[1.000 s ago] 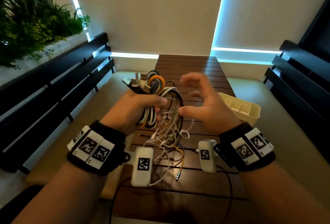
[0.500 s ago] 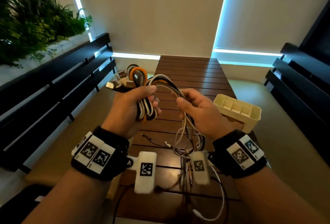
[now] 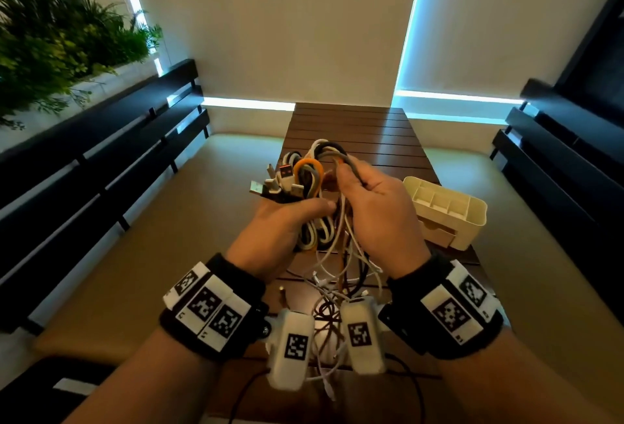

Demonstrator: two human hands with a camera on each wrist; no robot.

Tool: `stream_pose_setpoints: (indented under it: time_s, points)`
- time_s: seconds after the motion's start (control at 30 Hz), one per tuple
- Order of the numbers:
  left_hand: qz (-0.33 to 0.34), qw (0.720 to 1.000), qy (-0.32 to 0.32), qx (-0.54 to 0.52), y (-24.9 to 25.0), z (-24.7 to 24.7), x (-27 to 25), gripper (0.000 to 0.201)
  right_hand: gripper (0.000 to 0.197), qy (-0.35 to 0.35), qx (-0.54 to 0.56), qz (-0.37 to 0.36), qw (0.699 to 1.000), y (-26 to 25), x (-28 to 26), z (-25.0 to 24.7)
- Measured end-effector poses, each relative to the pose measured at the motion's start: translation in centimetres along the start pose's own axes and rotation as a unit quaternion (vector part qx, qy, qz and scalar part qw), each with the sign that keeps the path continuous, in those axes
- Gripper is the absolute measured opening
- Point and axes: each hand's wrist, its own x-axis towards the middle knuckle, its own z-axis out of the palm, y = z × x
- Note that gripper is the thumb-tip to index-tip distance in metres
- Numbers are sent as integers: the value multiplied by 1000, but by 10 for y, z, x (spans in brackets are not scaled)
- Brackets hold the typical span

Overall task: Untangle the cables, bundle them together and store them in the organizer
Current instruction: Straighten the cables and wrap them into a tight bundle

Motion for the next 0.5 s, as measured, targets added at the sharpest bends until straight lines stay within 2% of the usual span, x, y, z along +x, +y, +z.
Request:
stream_pose_setpoints:
  time_s: [0.1,0.27,0.5]
  points:
    - [23,998,-3,66,3,0,3,28,23,3,13,-1,1000,1,1,3]
    - [35,993,-22,109,7,2,5,23,22,-16,64,12,998,11,8,8]
    - [80,970,-74,219,15,0,8,17,29,-46,40,6,998,14,17,4]
